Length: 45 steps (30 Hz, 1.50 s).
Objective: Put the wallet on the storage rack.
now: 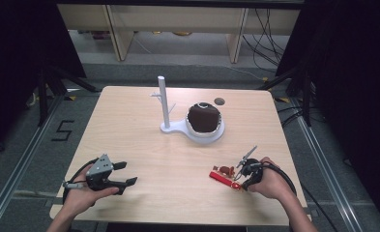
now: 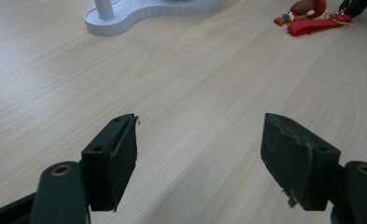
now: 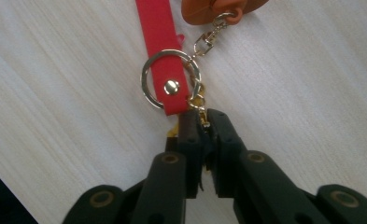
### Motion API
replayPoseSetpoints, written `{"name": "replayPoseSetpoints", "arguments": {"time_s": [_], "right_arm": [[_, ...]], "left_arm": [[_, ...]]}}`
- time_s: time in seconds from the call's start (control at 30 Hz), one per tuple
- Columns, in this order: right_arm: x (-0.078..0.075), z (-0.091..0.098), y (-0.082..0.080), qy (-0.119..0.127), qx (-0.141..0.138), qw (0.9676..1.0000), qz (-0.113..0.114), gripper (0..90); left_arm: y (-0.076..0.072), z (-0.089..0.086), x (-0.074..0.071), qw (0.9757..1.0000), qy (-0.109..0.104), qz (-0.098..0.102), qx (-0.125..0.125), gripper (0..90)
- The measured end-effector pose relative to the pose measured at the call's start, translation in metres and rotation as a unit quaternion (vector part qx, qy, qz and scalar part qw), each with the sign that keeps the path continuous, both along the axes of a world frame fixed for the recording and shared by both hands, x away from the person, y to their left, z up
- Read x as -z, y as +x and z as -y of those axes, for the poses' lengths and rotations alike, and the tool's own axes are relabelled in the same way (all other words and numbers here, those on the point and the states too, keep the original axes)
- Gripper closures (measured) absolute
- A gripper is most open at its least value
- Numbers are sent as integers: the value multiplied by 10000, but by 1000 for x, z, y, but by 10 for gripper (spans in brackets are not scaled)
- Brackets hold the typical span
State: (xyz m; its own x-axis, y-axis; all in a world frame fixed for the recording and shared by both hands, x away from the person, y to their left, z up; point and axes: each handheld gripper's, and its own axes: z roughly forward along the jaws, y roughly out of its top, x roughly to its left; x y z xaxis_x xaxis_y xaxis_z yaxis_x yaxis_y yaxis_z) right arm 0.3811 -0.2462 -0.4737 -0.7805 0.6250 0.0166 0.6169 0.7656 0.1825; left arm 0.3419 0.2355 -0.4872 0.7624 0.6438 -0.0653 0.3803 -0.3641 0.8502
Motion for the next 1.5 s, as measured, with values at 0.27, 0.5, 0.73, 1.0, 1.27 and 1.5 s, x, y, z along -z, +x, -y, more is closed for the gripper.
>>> {"name": "replayPoseSetpoints", "arguments": {"time_s": [0.27,0.5,0.73,1.0,1.27,1.5], "right_arm": [[0,-3,0,-161,-149,9998,-24,872],[-9,-1,1,81,141,9998,-85,874],[-42,3,7,447,223,9986,199,874],[-79,0,19,705,259,9946,718,874],[-105,-12,26,1137,304,9877,1031,874],[-117,-25,32,1298,49,9836,1250,874]], "left_arm": [[-1,1,0,10000,20,-4,5,267],[-1,1,-1,10000,55,15,1,267],[-1,4,-1,10000,44,7,82,268],[-2,6,-4,9999,-2,46,112,268],[-2,13,-11,9996,-150,147,193,283],[2,29,-29,9980,-336,355,412,325]]}}
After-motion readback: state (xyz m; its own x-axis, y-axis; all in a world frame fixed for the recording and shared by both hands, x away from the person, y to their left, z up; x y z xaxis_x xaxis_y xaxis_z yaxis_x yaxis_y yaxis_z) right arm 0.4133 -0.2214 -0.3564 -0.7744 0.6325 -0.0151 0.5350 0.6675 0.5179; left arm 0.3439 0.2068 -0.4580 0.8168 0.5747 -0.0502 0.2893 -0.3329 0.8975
